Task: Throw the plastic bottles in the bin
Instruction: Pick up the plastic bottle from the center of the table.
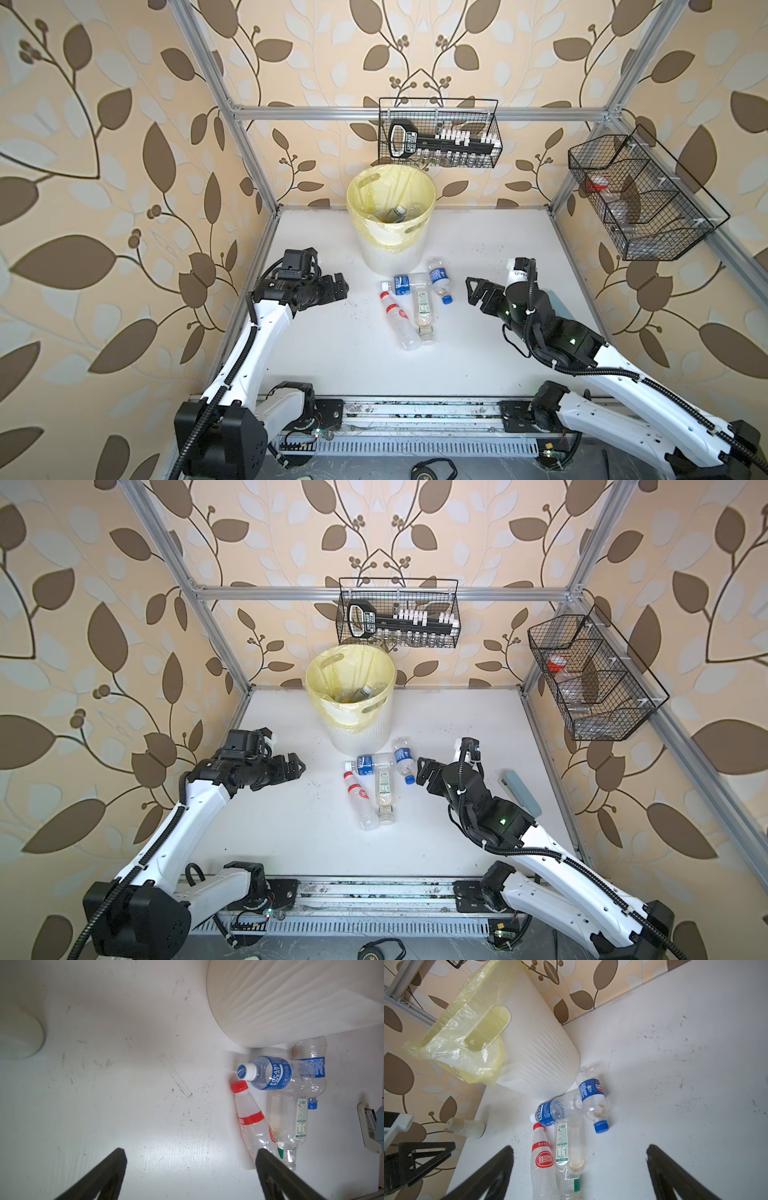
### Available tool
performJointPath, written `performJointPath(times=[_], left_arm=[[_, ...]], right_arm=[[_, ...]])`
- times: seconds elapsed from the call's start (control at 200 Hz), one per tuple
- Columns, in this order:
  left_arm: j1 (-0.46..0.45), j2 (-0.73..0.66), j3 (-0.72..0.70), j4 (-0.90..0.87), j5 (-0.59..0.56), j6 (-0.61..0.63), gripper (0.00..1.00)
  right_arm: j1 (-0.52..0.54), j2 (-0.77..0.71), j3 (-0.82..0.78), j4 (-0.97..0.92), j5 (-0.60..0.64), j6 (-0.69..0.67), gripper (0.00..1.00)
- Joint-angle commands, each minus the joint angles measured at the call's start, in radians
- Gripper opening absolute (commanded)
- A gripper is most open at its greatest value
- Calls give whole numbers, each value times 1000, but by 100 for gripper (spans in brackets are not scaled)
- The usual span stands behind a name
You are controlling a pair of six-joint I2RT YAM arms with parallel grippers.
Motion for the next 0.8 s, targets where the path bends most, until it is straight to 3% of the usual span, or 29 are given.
performJointPath(times=[0.0, 0.5, 0.63, 0.795], left_arm=[[-33, -4, 45, -29, -63, -153, 99], [-314, 187, 84, -52, -29, -351, 99], [-428, 203, 98, -4, -108, -357, 99], [-474, 253, 134, 24, -137, -381, 99]], right_arm=[[5, -24, -17, -20, 30, 38, 100], [9, -98, -62, -64, 72, 82, 100], [9, -101, -72, -72, 76, 89, 100], [9, -113, -83, -88, 87, 92, 100]])
